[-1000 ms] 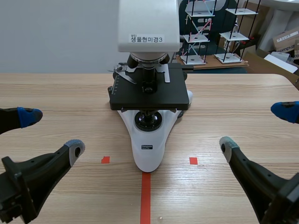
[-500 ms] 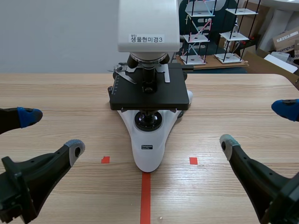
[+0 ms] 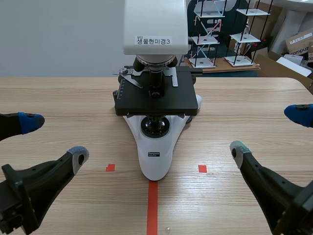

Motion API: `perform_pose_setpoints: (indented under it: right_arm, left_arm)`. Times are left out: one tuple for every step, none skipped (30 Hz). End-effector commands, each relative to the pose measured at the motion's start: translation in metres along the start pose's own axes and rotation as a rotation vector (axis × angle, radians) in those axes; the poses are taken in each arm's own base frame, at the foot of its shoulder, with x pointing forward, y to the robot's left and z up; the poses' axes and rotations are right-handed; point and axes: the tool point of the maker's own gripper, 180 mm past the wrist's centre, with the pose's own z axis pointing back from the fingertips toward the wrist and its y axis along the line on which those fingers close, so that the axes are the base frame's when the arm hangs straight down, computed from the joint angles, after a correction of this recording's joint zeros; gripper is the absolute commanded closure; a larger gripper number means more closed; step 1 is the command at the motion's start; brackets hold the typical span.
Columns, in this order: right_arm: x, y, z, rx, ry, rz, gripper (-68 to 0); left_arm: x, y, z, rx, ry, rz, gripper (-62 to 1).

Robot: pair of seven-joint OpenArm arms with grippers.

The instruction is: Return to the home posture

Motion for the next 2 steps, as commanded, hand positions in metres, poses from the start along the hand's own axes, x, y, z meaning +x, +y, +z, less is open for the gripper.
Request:
perform_pose_setpoints:
  right_arm:
    - [0.0115,-0.0024,-0.0030,-0.003,-0.044,0.007,-67.9]
    - [0.0115,-0.0024,-0.0030,-0.003,-0.044,0.007,-67.9]
  left_arm:
    - [0.0090,-0.0024,-0.0006,-0.004,-0.032,0.001,-62.3]
    - [0.0090,-0.0024,-0.0006,-0.004,-0.032,0.001,-62.3]
